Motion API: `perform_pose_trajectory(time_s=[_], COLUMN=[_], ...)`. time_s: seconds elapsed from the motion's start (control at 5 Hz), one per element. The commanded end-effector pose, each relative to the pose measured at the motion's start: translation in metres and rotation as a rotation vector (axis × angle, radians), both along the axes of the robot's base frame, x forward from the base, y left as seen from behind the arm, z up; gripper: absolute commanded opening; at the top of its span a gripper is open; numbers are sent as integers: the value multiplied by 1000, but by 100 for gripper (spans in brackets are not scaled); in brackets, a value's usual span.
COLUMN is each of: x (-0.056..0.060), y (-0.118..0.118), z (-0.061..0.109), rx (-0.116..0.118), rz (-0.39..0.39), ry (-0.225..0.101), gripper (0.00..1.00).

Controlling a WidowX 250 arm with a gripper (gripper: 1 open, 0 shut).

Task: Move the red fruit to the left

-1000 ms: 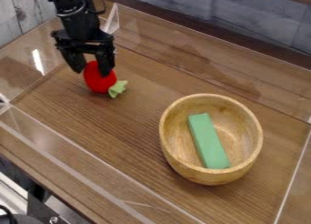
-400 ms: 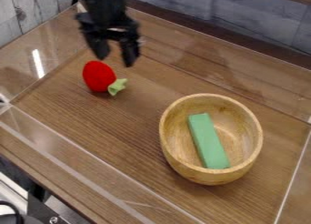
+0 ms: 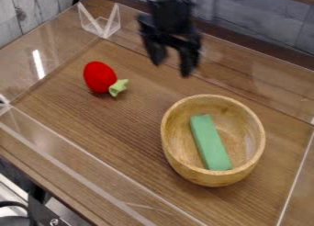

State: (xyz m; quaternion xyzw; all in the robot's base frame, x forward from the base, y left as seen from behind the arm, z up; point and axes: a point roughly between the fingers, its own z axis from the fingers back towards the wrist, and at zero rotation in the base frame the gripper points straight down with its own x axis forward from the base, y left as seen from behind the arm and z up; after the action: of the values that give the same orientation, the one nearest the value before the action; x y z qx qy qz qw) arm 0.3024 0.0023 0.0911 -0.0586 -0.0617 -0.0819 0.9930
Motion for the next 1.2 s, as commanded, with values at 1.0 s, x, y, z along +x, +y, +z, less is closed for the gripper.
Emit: perform_pose_trajectory(time_s=[1.0], x=[-34], y=[-11], z=[35], rx=[69], rz=[-64], ry=[-13], gripper=[100])
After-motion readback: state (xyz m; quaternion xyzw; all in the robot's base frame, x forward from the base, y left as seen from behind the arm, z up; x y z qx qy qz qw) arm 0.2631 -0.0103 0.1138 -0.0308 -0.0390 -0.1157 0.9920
